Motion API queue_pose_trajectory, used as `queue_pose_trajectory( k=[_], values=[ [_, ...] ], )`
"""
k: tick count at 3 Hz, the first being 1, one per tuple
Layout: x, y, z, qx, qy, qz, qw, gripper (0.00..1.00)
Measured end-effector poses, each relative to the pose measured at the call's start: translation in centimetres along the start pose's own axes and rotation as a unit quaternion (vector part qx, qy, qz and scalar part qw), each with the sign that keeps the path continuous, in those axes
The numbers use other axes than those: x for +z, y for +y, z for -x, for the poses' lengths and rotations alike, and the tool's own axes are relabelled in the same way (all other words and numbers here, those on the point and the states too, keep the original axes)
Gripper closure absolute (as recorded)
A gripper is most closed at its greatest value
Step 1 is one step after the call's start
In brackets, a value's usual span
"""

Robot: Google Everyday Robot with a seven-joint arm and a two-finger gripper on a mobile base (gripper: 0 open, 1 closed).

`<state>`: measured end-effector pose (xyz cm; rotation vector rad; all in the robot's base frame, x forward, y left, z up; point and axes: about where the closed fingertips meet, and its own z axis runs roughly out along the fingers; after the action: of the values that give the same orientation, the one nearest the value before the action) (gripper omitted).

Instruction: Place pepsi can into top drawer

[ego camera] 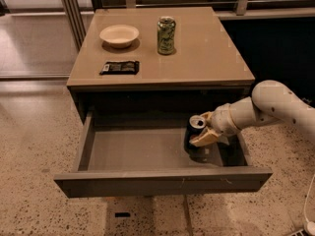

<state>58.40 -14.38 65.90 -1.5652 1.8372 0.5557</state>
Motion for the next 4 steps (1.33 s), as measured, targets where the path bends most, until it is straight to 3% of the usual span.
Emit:
queue_pose_trajectory(
  k=[2, 4],
  values=[
    [2.3, -0.3, -1.2, 0.017, 0.005, 0.018, 0.9997, 1.00],
    [2.5, -0.2, -1.0, 0.017, 0.009, 0.024, 0.9995, 0.58]
  ],
)
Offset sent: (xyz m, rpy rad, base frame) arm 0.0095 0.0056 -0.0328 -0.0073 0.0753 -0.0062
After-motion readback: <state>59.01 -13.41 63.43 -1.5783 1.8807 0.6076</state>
